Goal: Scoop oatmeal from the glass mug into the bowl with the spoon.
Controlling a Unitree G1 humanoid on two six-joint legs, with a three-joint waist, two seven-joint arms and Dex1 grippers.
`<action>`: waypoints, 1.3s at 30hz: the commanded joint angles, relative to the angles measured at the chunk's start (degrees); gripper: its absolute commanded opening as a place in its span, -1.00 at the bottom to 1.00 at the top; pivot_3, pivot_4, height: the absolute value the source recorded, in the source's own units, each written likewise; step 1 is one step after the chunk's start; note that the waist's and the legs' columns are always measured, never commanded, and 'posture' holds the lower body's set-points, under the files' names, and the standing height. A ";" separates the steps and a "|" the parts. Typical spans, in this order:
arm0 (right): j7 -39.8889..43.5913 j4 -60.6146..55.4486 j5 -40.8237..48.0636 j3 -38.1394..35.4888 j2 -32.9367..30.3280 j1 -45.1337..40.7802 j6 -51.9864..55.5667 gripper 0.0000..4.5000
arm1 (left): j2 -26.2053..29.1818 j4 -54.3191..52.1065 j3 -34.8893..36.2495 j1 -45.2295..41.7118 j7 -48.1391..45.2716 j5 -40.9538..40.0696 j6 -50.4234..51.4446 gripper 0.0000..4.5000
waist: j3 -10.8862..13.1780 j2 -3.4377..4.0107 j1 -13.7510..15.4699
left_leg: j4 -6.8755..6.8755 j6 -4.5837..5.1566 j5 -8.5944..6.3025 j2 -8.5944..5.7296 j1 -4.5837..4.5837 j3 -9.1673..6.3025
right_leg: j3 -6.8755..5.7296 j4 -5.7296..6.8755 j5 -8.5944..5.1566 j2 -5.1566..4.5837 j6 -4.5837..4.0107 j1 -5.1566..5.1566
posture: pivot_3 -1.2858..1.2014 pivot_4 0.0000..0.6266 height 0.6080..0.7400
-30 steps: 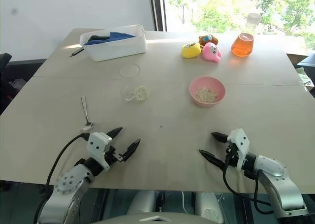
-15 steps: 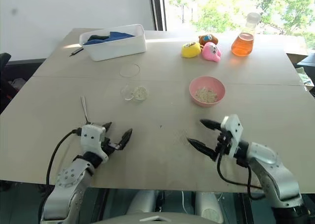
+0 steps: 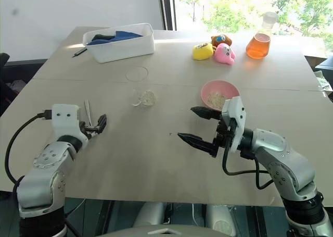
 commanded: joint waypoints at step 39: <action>0.71 -0.77 0.98 0.36 0.34 1.10 -1.09 1.00 | -8.05 6.08 8.58 15.99 -9.35 -8.07 -21.79 -0.98 | -0.04 0.06 -1.44 | -0.19 -0.06 0.01 0.00 0.48 0.33 | 0.34 0.19 -0.01 -0.33 -0.04 0.13 | 0.03 -0.52 1.00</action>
